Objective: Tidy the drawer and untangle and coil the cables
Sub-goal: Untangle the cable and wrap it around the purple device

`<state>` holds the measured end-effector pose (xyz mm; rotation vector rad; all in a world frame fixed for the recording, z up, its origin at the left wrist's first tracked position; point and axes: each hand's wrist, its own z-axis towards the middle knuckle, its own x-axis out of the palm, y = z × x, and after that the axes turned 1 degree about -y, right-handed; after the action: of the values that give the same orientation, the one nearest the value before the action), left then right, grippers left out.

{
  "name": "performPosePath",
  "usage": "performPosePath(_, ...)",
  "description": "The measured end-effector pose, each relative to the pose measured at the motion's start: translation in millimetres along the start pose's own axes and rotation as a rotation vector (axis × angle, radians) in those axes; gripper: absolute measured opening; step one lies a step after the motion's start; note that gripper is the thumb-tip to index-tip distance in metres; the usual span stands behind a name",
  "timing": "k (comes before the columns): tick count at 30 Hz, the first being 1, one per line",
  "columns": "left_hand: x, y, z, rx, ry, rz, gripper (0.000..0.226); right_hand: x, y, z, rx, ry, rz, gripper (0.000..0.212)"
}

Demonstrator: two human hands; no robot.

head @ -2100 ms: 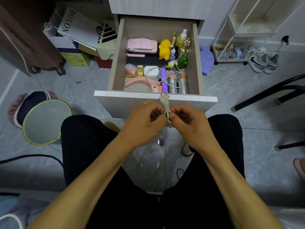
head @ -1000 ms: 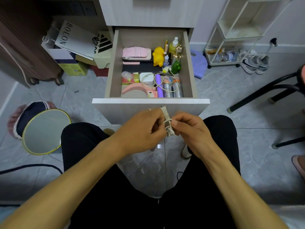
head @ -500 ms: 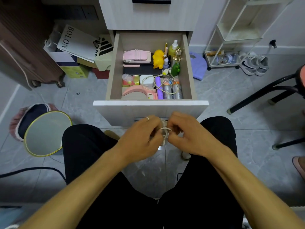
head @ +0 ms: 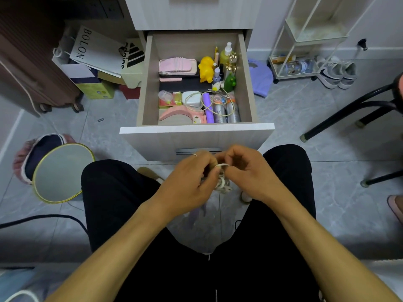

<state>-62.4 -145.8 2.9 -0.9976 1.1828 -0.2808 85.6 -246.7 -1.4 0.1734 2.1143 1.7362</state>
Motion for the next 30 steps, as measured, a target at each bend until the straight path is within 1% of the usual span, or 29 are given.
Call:
performPosePath(3,2,1,0,-0.007,0.006,0.082,0.015,0,-1,-4,-0.067,-0.111,-0.076,0.012)
performPosePath(6,3,4,-3,0.022,-0.001,0.168,0.015,1,-2,-9,-0.117,-0.161,-0.109,0.012)
performPosePath(10,3,9,0,0.066,-0.090,0.186,0.015,6,1,-11,-0.194,-0.217,-0.133,0.013)
performPosePath(11,5,9,2,0.063,-0.125,0.160,0.014,8,2,-10,-0.192,-0.230,-0.134,0.013)
performPosePath(13,6,6,5,0.004,-0.187,0.076,0.008,11,3,-8,-0.169,-0.250,-0.112,0.013)
performPosePath(16,8,-3,6,-0.122,-0.290,-0.086,0.010,14,6,-9,-0.155,-0.272,-0.051,0.011)
performPosePath(18,10,-8,5,-0.173,-0.351,-0.197,0.009,16,7,-12,-0.150,-0.301,0.001,0.011)
performPosePath(20,14,-13,4,-0.180,-0.416,-0.294,0.010,19,9,-15,-0.158,-0.342,0.055,0.012)
performPosePath(22,16,-15,2,-0.169,-0.465,-0.337,0.012,22,9,-18,-0.172,-0.381,0.075,0.011)
performPosePath(26,18,-16,-2,-0.225,-0.467,-0.410,0.004,22,5,-18,-0.145,-0.432,0.060,0.008)
performPosePath(30,18,-15,-3,-0.280,-0.437,-0.495,0.010,23,3,-16,-0.118,-0.363,0.009,0.013)
